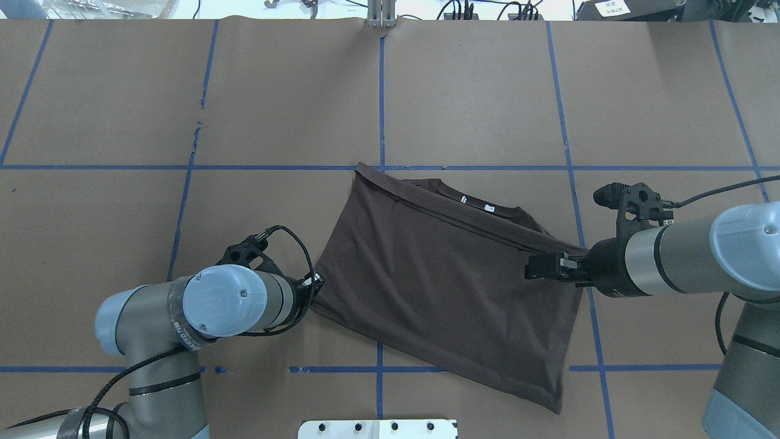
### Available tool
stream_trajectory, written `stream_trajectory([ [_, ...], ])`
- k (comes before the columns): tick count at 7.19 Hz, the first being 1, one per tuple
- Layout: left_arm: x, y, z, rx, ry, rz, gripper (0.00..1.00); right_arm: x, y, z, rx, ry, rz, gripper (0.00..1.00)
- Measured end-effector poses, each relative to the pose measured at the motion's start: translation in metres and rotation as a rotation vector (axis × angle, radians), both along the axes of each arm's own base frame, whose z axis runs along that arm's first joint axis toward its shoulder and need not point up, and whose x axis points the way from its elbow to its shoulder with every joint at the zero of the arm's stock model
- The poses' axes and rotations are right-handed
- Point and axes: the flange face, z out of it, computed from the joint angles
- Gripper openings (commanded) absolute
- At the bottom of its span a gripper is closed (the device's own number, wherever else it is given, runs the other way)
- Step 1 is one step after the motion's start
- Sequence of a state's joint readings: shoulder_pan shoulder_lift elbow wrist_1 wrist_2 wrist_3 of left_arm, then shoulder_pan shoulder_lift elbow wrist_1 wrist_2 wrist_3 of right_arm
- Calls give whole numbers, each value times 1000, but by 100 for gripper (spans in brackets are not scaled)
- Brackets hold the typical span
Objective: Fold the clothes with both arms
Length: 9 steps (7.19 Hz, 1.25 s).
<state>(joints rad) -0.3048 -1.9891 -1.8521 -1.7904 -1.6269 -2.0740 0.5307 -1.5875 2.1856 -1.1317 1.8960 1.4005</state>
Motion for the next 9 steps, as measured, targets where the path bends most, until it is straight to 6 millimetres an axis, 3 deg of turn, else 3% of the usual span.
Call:
stream_trajectory([
  [2, -14, -17, -5, 28, -34, -5, 0, 0, 0, 1, -1, 2, 0, 100],
  [4, -30, -65, 9, 100, -97, -13, 0, -1, -1, 2, -2, 4, 1, 100],
  [7, -45, -195, 33, 255, -150, -61, 0, -2, -3, 5, 0, 13, 14, 100],
  [9, -25, -284, 23, 381, -163, -61, 0, -2, -4, 6, 6, 17, 25, 100],
])
